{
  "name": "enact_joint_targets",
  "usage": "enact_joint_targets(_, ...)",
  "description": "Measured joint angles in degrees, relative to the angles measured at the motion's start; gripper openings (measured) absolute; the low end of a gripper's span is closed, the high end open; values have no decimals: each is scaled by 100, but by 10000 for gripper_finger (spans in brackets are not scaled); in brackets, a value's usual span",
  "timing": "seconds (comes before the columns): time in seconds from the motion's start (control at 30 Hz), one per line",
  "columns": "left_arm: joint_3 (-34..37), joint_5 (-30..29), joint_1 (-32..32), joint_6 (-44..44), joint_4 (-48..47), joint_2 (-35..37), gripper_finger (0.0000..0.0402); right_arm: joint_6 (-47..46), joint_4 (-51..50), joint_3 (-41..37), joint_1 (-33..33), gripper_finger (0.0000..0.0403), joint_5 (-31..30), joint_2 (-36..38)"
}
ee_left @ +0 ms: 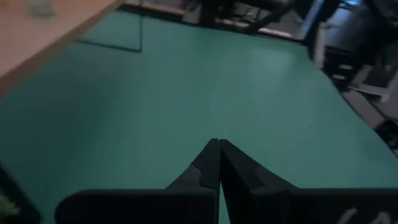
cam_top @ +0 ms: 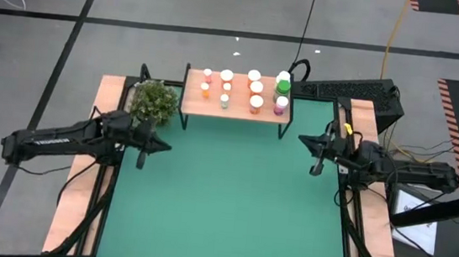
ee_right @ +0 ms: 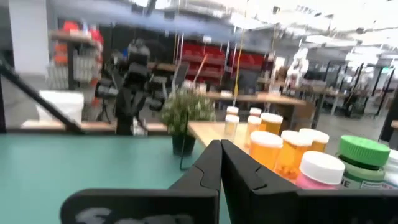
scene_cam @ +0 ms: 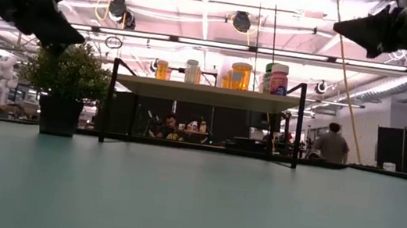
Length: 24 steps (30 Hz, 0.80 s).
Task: Pick and place medicine bottles onto shelf by color
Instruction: Return to Home Position
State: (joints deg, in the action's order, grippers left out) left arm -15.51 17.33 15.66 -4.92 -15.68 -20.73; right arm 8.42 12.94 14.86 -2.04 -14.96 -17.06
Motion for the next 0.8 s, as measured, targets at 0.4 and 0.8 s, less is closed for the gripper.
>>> enact_joint_targets(0.4,56,-459,-567,605,-104,1098,2,73,1222,-1092,-2,0,5,843)
enact_joint_targets(0.8,1438,-555,-579,284,2058,1265,5,-803,526,-1377,-10,0,448,1059)
